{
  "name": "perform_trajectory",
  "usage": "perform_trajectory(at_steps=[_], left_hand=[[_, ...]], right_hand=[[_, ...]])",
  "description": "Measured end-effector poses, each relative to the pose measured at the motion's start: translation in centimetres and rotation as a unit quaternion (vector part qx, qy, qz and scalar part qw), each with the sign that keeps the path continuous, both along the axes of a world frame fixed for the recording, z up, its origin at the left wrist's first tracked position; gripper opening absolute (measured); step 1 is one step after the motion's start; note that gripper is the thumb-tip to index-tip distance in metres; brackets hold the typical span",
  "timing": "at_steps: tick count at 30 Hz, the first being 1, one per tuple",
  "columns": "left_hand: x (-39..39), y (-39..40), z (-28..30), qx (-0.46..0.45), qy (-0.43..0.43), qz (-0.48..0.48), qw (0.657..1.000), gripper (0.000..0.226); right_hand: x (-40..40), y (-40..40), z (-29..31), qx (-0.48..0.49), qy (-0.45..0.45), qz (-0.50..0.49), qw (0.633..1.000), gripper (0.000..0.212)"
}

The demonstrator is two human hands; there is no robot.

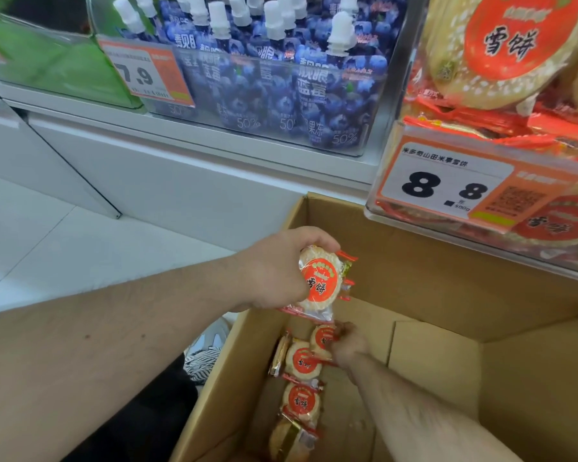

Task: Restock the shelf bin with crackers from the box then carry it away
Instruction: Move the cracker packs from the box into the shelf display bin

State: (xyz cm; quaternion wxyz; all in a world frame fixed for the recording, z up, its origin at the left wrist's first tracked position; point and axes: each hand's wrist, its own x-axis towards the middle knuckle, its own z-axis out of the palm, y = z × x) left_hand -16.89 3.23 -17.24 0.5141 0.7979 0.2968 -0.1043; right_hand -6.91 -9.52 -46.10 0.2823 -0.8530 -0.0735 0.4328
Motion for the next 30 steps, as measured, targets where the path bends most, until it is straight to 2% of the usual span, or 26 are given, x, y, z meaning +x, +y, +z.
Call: perform_trajectory(at_steps=[4,6,8,12,15,17,21,26,30], left_hand=[[0.1,-0.2,0.9,-0.032,-0.016,-0.019,0.999,0.072],[0.1,-0.5,1.6,-0.048,-0.024,-0.026,0.998,0.075],[0.2,-0.9,2.3,-0.058,-0.041,-0.032,0.997,0.078],[0.6,-2.2,3.7,-0.071,-0.074,-0.042,0.994,0.085],[1.1,-4.0,5.0,-0.081,-0.105,-0.059,0.989,0.088],[1.4,-5.4,6.1,-0.088,-0.138,-0.071,0.984,0.087],[1.9,-8.2,8.5,-0.149,-0.201,-0.078,0.965,0.086],[1.6,-10.3,11.8,-0.210,-0.273,-0.053,0.937,0.078],[2.2,-11.2,13.1,-0.159,-0.328,-0.038,0.930,0.070]], right_hand=[[2.9,-3.7,4.7,0.037,-0.025,0.007,0.999,0.031],[4.8,-6.1,8.5,0.034,-0.038,0.041,0.998,0.048],[6.3,-8.7,13.6,0.048,-0.045,0.095,0.993,0.056],[6.7,-13.0,25.4,0.140,0.034,0.139,0.980,0.037],[5.8,-14.9,31.8,0.244,0.081,0.098,0.961,0.047],[5.0,-15.5,34.2,0.311,0.108,0.057,0.943,0.055],[3.3,-15.2,36.9,0.385,0.123,0.000,0.914,0.057],[2.8,-14.9,39.6,0.417,0.042,-0.048,0.907,0.051],[3.0,-14.9,40.9,0.413,-0.035,-0.055,0.909,0.064]])
